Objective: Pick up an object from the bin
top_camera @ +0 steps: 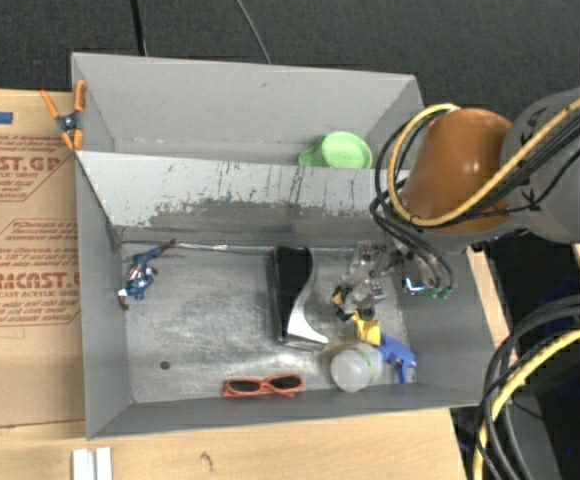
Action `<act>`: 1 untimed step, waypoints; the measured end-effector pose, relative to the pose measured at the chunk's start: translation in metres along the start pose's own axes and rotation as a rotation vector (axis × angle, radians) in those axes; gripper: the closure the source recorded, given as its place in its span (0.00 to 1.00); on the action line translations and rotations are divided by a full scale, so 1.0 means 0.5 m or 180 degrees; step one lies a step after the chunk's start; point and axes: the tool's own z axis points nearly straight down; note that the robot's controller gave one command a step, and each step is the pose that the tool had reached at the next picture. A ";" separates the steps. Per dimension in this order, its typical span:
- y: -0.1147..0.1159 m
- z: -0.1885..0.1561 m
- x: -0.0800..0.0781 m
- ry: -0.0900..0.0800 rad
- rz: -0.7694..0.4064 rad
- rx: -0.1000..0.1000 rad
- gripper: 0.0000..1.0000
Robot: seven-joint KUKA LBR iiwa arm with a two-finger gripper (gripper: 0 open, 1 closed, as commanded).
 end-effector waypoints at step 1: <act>-0.011 -0.007 0.025 0.0095 -0.0038 -0.0018 1.00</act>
Offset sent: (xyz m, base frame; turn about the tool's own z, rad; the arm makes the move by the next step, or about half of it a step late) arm 0.0256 0.0147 0.2257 -0.2138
